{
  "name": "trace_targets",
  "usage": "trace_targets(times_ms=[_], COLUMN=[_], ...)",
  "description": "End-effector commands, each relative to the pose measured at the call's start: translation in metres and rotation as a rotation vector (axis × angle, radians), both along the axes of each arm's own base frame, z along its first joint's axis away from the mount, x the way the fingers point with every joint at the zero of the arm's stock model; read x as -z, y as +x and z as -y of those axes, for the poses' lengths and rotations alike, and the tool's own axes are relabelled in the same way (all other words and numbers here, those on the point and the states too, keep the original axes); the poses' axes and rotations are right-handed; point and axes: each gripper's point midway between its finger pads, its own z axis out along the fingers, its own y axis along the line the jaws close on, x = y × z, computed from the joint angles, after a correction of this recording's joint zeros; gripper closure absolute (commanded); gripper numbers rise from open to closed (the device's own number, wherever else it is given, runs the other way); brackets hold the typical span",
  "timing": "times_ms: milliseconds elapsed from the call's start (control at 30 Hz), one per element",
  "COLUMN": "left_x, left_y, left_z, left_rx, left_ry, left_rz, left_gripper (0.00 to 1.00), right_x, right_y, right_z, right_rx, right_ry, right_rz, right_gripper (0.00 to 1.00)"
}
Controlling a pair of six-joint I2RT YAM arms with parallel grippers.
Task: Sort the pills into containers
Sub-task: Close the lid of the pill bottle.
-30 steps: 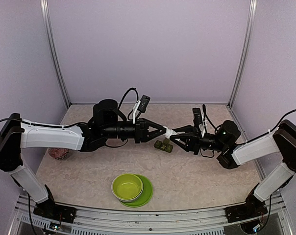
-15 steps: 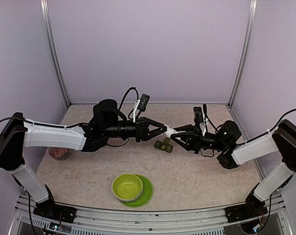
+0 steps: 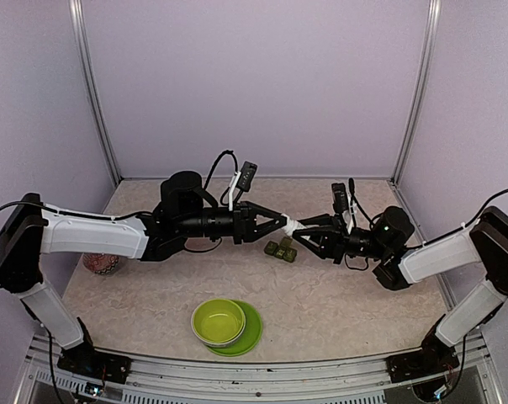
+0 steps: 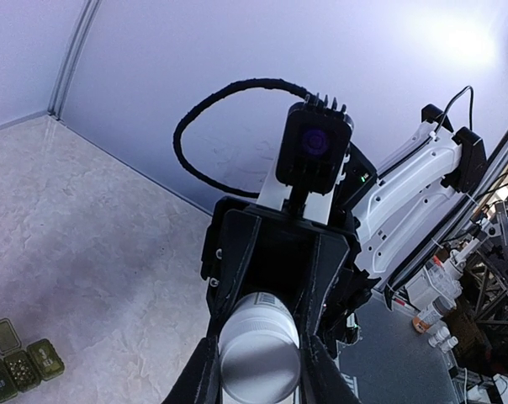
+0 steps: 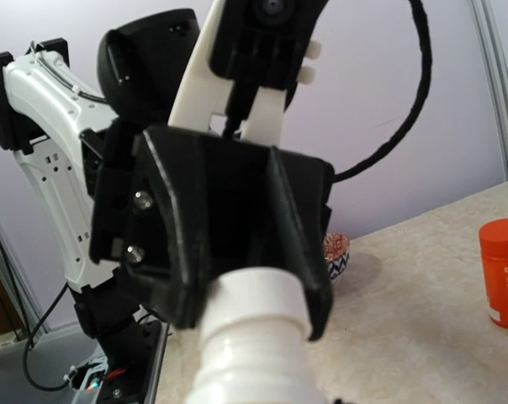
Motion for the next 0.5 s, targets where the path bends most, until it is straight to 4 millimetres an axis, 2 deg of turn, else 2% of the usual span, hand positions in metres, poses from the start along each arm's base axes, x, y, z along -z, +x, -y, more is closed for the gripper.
trace_targets(times_ms=[0, 200, 467], left_x=[0.029, 0.026, 0.027], left_y=[-0.002, -0.006, -0.013], left_z=[0.0, 0.0, 0.003], left_rx=[-0.005, 0.03, 0.081], left_ry=[0.067, 0.041, 0.039], left_rz=[-0.072, -0.085, -0.088], left_gripper=[0.76, 0.8, 0.76], right_x=[-0.034, -0.037, -0.038], right_y=[-0.015, -0.022, -0.025], right_z=[0.002, 0.004, 0.003], right_rx=[-0.028, -0.064, -0.116], right_ry=[0.072, 0.097, 0.116], right_rz=[0.118, 0.115, 0.097], right_gripper=[0.81, 0.81, 0.81])
